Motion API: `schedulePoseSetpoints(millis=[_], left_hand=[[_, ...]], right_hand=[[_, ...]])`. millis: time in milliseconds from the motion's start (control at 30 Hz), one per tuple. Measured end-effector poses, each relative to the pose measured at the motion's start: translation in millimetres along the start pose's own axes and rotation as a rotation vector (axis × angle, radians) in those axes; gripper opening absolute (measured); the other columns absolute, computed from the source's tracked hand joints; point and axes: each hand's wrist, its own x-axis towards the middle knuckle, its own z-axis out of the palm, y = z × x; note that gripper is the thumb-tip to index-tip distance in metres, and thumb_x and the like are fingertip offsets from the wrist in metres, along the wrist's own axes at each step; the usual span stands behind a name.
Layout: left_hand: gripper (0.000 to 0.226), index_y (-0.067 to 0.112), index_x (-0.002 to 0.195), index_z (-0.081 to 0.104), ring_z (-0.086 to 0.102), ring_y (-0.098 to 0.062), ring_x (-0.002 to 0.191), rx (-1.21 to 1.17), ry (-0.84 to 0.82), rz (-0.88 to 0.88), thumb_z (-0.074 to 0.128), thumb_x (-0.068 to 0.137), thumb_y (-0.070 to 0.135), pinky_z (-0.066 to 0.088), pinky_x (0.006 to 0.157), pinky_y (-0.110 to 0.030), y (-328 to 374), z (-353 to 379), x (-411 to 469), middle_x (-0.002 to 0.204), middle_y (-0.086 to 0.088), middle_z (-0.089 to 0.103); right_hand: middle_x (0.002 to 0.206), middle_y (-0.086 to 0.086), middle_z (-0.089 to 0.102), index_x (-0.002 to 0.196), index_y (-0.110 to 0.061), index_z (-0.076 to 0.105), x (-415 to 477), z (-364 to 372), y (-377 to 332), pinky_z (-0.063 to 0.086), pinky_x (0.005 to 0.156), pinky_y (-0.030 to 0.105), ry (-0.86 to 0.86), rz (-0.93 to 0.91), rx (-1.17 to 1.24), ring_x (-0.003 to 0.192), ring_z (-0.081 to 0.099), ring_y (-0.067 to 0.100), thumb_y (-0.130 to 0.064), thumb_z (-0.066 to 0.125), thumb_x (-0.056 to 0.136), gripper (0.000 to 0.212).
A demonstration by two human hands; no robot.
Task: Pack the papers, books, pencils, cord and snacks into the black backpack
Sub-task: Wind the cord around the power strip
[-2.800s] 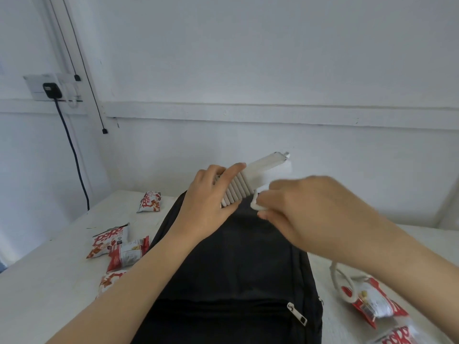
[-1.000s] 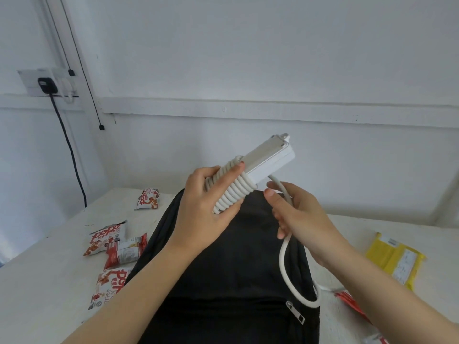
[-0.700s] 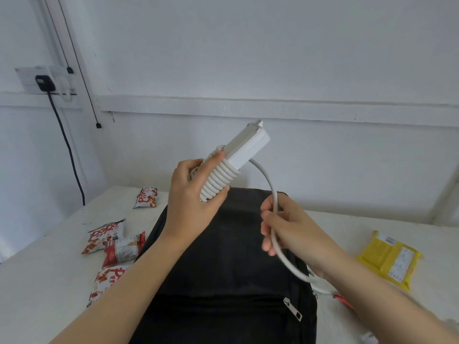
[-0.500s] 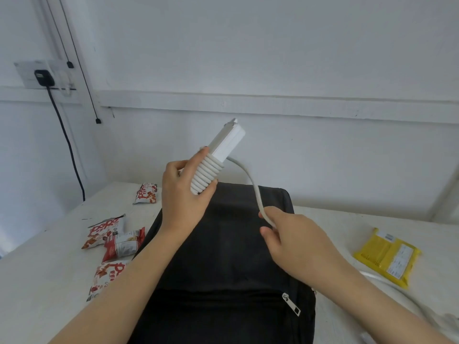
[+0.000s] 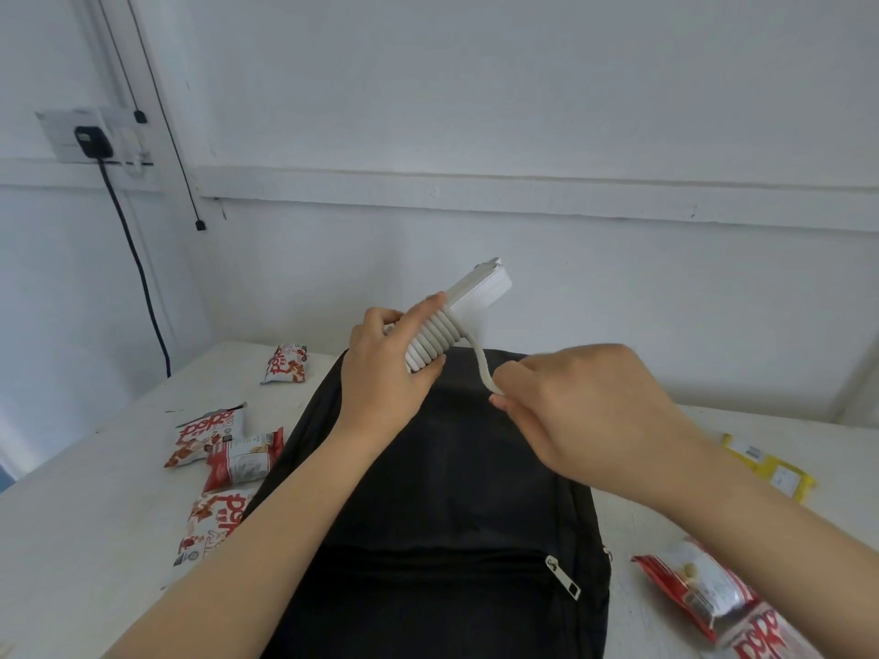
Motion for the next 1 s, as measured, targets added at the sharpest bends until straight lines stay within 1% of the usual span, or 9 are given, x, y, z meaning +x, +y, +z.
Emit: schedulePoseSetpoints(millis=[133,300,467,567,667,733,833,933,1000], left_hand=[[0.069,0.040,0.137,0.040,0.040,-0.011,0.095,0.015,-0.116,0.124,0.073,0.077,0.031,0.045,0.079,-0.029,0,-4,1,0.110,-0.002,0.047],[0.094,0.050,0.135,0.001,0.046,-0.014,0.098,-0.030,-0.249,0.267,0.073,0.077,0.033,0.044,0.082,-0.033,13,-17,-2,0.111,-0.002,0.049],[0.073,0.034,0.127,0.028,0.045,-0.006,0.098,-0.146,-0.205,0.380,0.078,0.074,0.034,0.053,0.080,-0.037,18,-23,-16,0.107,0.017,0.039],[0.070,0.025,0.127,0.037,0.049,-0.011,0.103,-0.254,-0.141,0.445,0.080,0.072,0.029,0.053,0.081,-0.037,20,-25,-19,0.114,0.012,0.043],[0.065,0.018,0.125,0.044,0.054,-0.020,0.104,-0.342,-0.088,0.403,0.081,0.072,0.026,0.052,0.081,-0.039,21,-28,-20,0.116,0.003,0.050],[0.063,0.008,0.120,0.049,0.058,-0.023,0.100,-0.435,-0.072,0.346,0.084,0.069,0.021,0.054,0.077,-0.036,26,-30,-20,0.110,-0.003,0.055],[0.068,-0.005,0.116,0.043,0.056,-0.002,0.101,-0.468,0.097,0.376,0.084,0.062,0.007,0.047,0.084,-0.015,36,-30,-20,0.101,0.000,0.054],[0.085,0.022,0.131,0.022,0.055,0.000,0.100,-0.585,0.145,0.409,0.077,0.068,0.009,0.044,0.084,-0.012,37,-24,-23,0.107,0.005,0.048],[0.086,0.026,0.130,0.019,0.057,-0.003,0.097,-0.629,0.134,0.365,0.077,0.069,0.009,0.046,0.082,-0.013,35,-22,-26,0.105,0.006,0.049]], right_hand=[[0.052,-0.008,0.042,0.066,-0.018,0.060,11,-16,19,0.007,0.046,0.014,0.050,-0.043,0.012,0.041,0.028,0.014,-0.030,0.047,0.087,0.028],[0.064,-0.009,0.060,0.085,-0.029,0.073,36,-36,42,0.018,0.049,0.010,0.107,-0.025,0.168,0.051,0.038,0.005,-0.035,0.060,0.083,0.014],[0.082,-0.010,0.072,0.089,-0.024,0.075,62,-37,79,0.043,0.065,0.007,0.036,0.164,0.628,0.068,0.062,-0.003,-0.024,0.075,0.078,0.011],[0.081,0.004,0.073,0.091,-0.008,0.074,67,-25,95,0.054,0.080,0.021,-0.074,0.242,0.969,0.077,0.068,0.011,-0.006,0.073,0.078,0.013],[0.065,-0.004,0.068,0.092,-0.005,0.073,62,-9,97,0.046,0.059,0.010,-0.114,0.295,1.132,0.058,0.059,0.000,-0.003,0.069,0.081,0.012],[0.065,-0.007,0.068,0.090,-0.009,0.073,57,-2,93,0.044,0.057,0.010,-0.130,0.321,1.196,0.059,0.059,-0.001,-0.005,0.071,0.080,0.012],[0.064,-0.007,0.064,0.085,-0.014,0.073,46,14,84,0.039,0.052,0.020,-0.118,0.356,1.213,0.057,0.052,0.009,-0.008,0.061,0.073,0.018],[0.049,-0.010,0.051,0.079,0.001,0.068,35,28,74,0.028,0.046,0.019,-0.041,0.512,1.317,0.046,0.032,0.008,-0.006,0.055,0.069,0.018],[0.050,-0.012,0.052,0.065,-0.013,0.068,27,31,67,0.029,0.046,0.018,-0.022,0.542,1.365,0.044,0.032,0.006,-0.005,0.056,0.071,0.015]])
